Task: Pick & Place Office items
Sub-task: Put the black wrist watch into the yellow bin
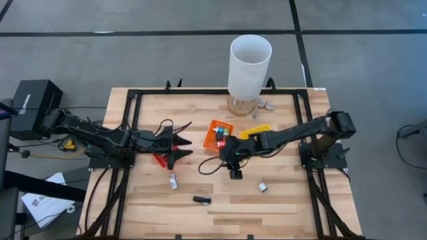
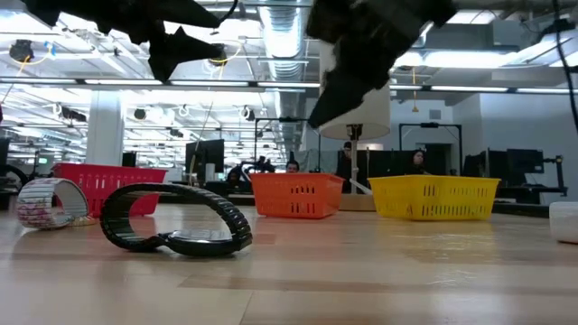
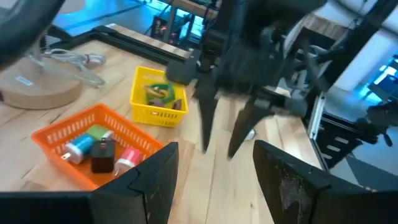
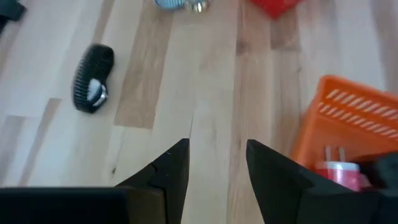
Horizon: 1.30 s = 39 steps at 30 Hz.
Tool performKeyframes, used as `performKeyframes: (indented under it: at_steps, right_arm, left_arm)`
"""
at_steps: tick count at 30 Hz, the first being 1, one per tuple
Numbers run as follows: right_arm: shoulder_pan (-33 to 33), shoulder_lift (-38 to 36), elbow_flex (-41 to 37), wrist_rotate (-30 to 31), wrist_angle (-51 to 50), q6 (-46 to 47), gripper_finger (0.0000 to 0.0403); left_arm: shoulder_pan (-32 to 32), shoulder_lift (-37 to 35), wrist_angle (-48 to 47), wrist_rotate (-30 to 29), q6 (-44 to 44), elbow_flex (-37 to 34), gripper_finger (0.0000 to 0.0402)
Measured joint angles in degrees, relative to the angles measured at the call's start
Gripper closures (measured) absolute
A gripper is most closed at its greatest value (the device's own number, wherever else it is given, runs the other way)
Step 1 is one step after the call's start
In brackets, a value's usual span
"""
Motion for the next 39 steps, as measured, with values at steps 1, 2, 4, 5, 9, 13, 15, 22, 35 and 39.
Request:
performKeyframes:
  at_steps: [1,2,4,5,9,13,15,22,35,39]
  right_arm:
    - [-0.02,1.57,1.4,-0.72,-0.66,-0.1,0.0252]
    - [-0.04,2.62,2.48,-1.77,-2.1,-0.34,0.0252]
    - [-0.03,4.89,5.51,-4.51,-2.56,-0.16,0.0253]
    - [0.16,5.93,7.01,-5.68,-1.71,-0.05,0.0253]
    - [1.28,10.89,12.05,-7.42,-1.57,0.95,0.0253]
    - [2.15,15.7,16.96,-10.4,-5.75,5.82,0.0253]
    - [2.34,17.58,19.61,-15.33,-8.21,7.2,0.0253]
    - [4.76,23.25,23.84,-19.44,-4.97,10.07,0.0253]
    - [6.76,32.2,30.44,-22.49,-3.26,12.01,0.0253]
    - [6.78,32.6,30.51,-24.12,-3.39,11.99,0.0253]
  left_arm:
    - [-0.09,0.0,0.12,0.25,0.18,0.0,0.0198]
    - [-0.09,0.0,0.38,0.26,0.22,0.0,0.0198]
    - [-0.04,0.0,1.16,-0.01,0.22,0.0,0.0198]
    - [0.08,0.0,1.26,-0.74,0.2,0.0,0.0198]
    - [0.08,0.0,2.34,-1.76,-0.06,-0.02,0.0198]
    - [-0.13,0.0,3.38,-1.72,-0.12,0.0,0.0198]
    - [-0.13,0.0,3.45,-1.72,-0.17,-0.01,0.0198]
    - [-0.39,0.0,3.95,-1.74,-0.25,-0.15,0.0198]
    - [-2.8,0.0,3.86,-1.7,-0.06,-0.22,0.0198]
    - [-2.78,0.0,4.02,-1.73,-0.06,-0.22,0.0198]
